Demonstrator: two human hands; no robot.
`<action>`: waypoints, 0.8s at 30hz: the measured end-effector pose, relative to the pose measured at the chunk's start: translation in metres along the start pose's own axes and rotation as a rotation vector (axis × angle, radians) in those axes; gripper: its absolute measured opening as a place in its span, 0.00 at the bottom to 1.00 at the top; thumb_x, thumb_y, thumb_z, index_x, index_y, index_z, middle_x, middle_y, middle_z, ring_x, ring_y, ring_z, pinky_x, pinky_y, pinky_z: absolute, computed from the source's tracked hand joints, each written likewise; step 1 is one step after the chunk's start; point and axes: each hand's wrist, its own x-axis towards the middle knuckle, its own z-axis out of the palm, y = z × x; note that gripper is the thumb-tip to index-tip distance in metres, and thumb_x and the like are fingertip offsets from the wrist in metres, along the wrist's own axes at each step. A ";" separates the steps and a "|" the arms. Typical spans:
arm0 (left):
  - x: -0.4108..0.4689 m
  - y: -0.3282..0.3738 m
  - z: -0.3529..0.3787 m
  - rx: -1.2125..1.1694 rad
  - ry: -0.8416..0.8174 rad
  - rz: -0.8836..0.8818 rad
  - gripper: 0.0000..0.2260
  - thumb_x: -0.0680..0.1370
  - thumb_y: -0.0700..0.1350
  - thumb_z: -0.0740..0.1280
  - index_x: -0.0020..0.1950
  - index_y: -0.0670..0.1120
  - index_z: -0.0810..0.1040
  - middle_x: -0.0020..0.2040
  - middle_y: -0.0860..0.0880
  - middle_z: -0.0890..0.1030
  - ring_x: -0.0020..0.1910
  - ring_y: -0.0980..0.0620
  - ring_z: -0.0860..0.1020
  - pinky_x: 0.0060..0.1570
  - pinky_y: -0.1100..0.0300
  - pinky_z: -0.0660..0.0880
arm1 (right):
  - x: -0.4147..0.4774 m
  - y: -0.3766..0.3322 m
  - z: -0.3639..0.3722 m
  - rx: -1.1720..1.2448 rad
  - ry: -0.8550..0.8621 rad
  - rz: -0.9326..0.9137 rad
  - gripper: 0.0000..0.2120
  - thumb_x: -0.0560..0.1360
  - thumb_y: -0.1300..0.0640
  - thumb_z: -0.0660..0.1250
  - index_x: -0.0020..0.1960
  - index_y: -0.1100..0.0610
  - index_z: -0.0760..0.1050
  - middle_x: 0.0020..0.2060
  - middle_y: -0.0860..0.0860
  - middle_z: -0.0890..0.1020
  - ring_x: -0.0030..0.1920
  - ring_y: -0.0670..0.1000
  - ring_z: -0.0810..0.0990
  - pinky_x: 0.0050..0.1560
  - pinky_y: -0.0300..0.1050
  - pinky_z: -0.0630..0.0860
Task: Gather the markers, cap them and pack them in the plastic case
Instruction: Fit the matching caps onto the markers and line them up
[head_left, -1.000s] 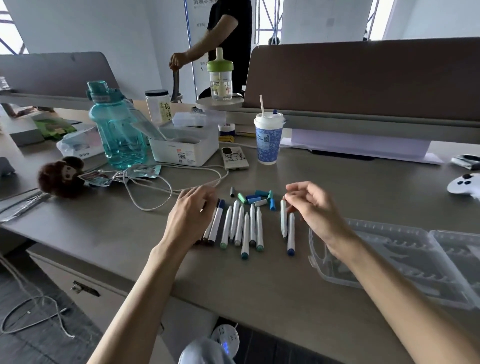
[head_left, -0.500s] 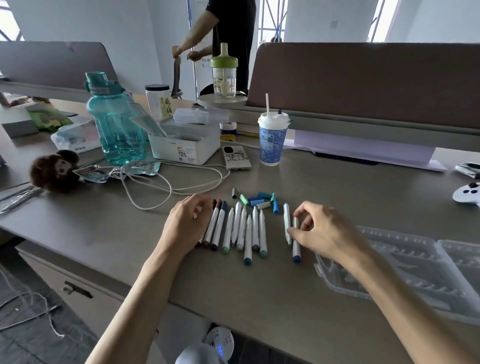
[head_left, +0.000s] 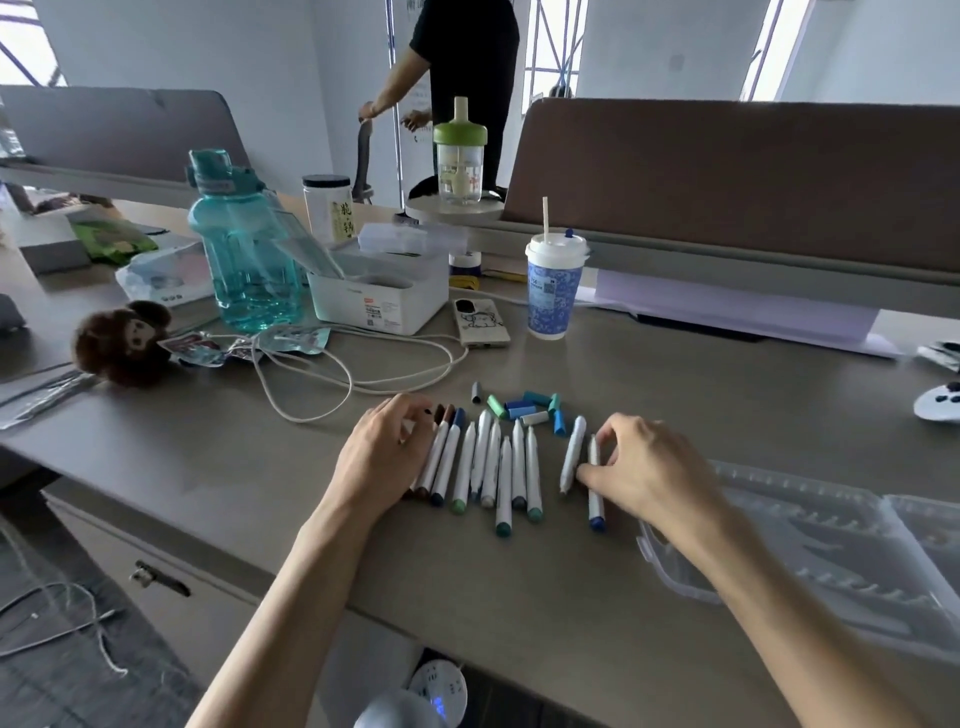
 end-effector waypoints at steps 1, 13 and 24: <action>0.000 0.000 0.000 0.004 -0.004 -0.001 0.10 0.79 0.46 0.64 0.58 0.52 0.79 0.46 0.56 0.77 0.50 0.51 0.75 0.53 0.56 0.72 | 0.000 0.000 -0.002 0.023 -0.008 0.015 0.19 0.69 0.44 0.72 0.56 0.52 0.76 0.43 0.49 0.83 0.43 0.51 0.80 0.43 0.44 0.77; -0.001 -0.001 0.002 -0.021 0.006 -0.018 0.09 0.79 0.45 0.64 0.56 0.52 0.80 0.48 0.54 0.79 0.49 0.51 0.76 0.53 0.57 0.73 | -0.001 0.005 -0.012 0.806 0.038 0.021 0.14 0.72 0.59 0.72 0.50 0.51 0.68 0.26 0.47 0.78 0.24 0.44 0.67 0.29 0.43 0.65; 0.018 0.027 0.011 0.218 0.071 0.353 0.06 0.78 0.43 0.63 0.53 0.48 0.79 0.50 0.52 0.81 0.50 0.48 0.76 0.43 0.55 0.75 | -0.003 0.003 -0.028 1.312 0.199 0.048 0.09 0.73 0.65 0.72 0.53 0.64 0.80 0.39 0.55 0.84 0.31 0.40 0.79 0.33 0.29 0.74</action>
